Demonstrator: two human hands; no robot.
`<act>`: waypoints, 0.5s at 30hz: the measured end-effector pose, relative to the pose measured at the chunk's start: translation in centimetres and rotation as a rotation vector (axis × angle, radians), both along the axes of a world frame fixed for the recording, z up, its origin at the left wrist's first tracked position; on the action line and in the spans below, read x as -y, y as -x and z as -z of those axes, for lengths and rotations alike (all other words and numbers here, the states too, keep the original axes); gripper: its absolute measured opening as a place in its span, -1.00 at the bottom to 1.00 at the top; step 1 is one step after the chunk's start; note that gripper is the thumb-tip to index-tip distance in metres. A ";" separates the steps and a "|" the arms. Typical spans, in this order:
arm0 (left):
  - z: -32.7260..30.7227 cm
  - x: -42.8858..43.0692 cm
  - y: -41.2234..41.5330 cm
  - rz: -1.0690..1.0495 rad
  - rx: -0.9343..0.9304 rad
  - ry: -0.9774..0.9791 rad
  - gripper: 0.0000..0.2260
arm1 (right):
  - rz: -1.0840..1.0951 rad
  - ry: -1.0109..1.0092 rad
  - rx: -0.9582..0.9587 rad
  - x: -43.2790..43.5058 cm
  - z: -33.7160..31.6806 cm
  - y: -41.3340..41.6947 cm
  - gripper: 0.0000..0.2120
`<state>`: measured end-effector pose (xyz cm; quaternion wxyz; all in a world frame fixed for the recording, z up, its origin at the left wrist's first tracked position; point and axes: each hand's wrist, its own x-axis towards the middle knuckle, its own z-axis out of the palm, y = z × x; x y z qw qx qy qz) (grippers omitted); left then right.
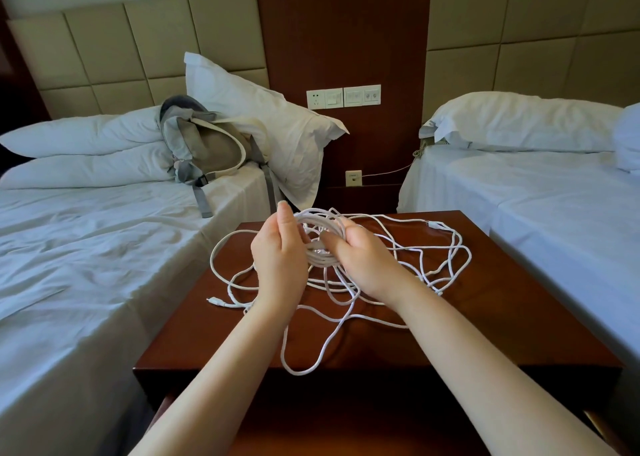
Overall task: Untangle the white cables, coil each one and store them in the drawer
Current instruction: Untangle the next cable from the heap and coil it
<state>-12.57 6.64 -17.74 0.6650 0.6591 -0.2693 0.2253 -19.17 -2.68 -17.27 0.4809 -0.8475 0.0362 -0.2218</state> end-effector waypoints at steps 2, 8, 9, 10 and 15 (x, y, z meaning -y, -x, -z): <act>-0.5 -0.5 -0.2 0.055 0.060 -0.110 -0.54 | -0.022 0.075 -0.045 0.5 -0.5 0.4 -0.77; -0.6 -1.2 -0.5 0.133 0.131 -0.377 -0.52 | -0.059 0.214 -0.095 1.2 -1.5 1.4 -0.88; -0.4 -1.2 -0.6 0.142 0.138 -0.395 -0.53 | -0.066 0.226 -0.095 1.3 -1.7 1.6 -0.89; -0.2 -1.2 -0.6 0.156 0.138 -0.405 -0.55 | -0.073 0.228 -0.095 1.3 -1.8 1.7 -0.91; 0.0 -0.8 -0.4 0.174 0.126 -0.312 -0.59 | -0.086 0.190 -0.053 1.9 -2.0 2.0 -0.84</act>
